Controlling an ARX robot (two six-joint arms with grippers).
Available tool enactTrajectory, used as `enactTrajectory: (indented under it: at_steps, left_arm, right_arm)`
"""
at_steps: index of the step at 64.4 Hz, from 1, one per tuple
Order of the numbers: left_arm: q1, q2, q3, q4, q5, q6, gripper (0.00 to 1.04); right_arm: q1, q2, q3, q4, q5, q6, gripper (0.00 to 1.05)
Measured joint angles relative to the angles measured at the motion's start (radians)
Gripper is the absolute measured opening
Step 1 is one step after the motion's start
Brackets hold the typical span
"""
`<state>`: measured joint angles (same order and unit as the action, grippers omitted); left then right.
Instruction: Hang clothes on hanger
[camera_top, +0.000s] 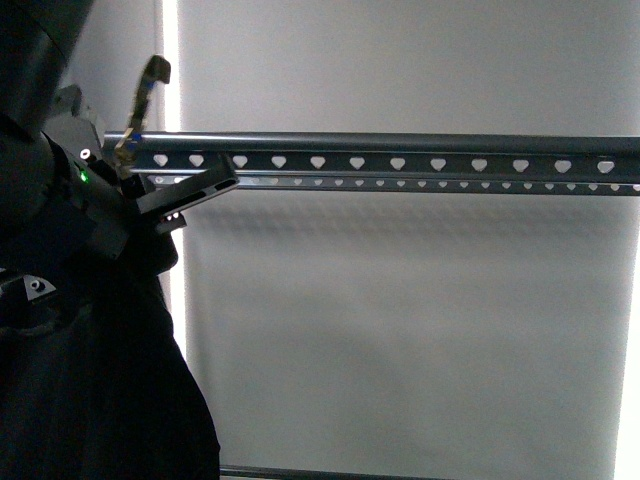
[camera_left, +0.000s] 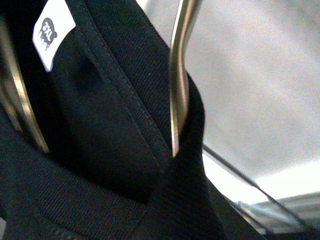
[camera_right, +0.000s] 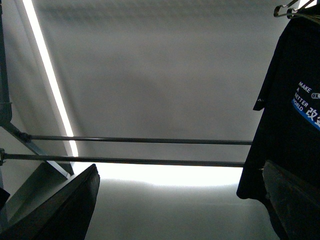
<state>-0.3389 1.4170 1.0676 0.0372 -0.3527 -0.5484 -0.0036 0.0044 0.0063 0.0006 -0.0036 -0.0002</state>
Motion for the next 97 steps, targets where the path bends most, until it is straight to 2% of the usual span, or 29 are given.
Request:
enactTrajectory:
  at_steps: [12, 19, 22, 23, 24, 31, 35, 38, 46, 51, 57, 62, 69, 73, 95, 96, 97]
  left_arm:
    - [-0.003, -0.111, -0.035, -0.026, 0.211, 0.162, 0.05]
    - [0.003, -0.147, -0.051, -0.034, 0.378, 0.24, 0.05]
    - [0.013, -0.154, -0.051, -0.058, 0.525, 0.299, 0.05]
    - [0.014, -0.154, -0.051, -0.061, 0.537, 0.309, 0.05]
    - [0.018, -0.154, -0.051, -0.068, 0.605, 0.331, 0.05]
    - [0.035, -0.146, -0.048, -0.102, 0.834, 0.454, 0.05]
    - [0.055, -0.115, -0.016, -0.163, 1.032, 0.6, 0.05]
    - [0.071, -0.082, 0.021, -0.209, 1.137, 0.71, 0.05]
    - [0.098, 0.012, 0.132, -0.337, 1.275, 0.939, 0.05]
    - [0.108, 0.079, 0.212, -0.447, 1.33, 1.073, 0.05]
    - [0.11, 0.219, 0.387, -0.708, 1.402, 1.308, 0.05]
    - [0.107, 0.315, 0.512, -0.795, 1.401, 1.413, 0.05]
    - [0.088, 0.429, 0.687, -0.836, 1.387, 1.465, 0.05]
    - [0.068, 0.463, 0.757, -0.822, 1.347, 1.473, 0.05]
    - [0.048, 0.468, 0.788, -0.795, 1.331, 1.477, 0.05]
    - [0.048, 0.468, 0.788, -0.795, 1.331, 1.477, 0.05]
    - [0.049, 0.468, 0.788, -0.795, 1.331, 1.477, 0.05]
  right_arm:
    - [0.0, 0.0, 0.0, 0.0, 0.0, 0.0, 0.97]
    - [0.0, 0.0, 0.0, 0.0, 0.0, 0.0, 0.97]
    - [0.0, 0.0, 0.0, 0.0, 0.0, 0.0, 0.97]
    - [0.0, 0.0, 0.0, 0.0, 0.0, 0.0, 0.97]
    - [0.0, 0.0, 0.0, 0.0, 0.0, 0.0, 0.97]
    - [0.0, 0.0, 0.0, 0.0, 0.0, 0.0, 0.97]
    - [0.0, 0.0, 0.0, 0.0, 0.0, 0.0, 0.97]
    - [0.0, 0.0, 0.0, 0.0, 0.0, 0.0, 0.97]
    - [0.0, 0.0, 0.0, 0.0, 0.0, 0.0, 0.97]
    - [0.0, 0.0, 0.0, 0.0, 0.0, 0.0, 0.97]
    - [0.0, 0.0, 0.0, 0.0, 0.0, 0.0, 0.97]
    - [0.0, 0.0, 0.0, 0.0, 0.0, 0.0, 0.97]
    - [0.0, 0.0, 0.0, 0.0, 0.0, 0.0, 0.97]
    - [0.0, 0.0, 0.0, 0.0, 0.0, 0.0, 0.97]
    - [0.0, 0.0, 0.0, 0.0, 0.0, 0.0, 0.97]
    - [-0.009, 0.006, 0.001, -0.005, -0.034, 0.004, 0.97]
    - [-0.035, 0.023, 0.011, -0.02, -0.117, 0.004, 0.97]
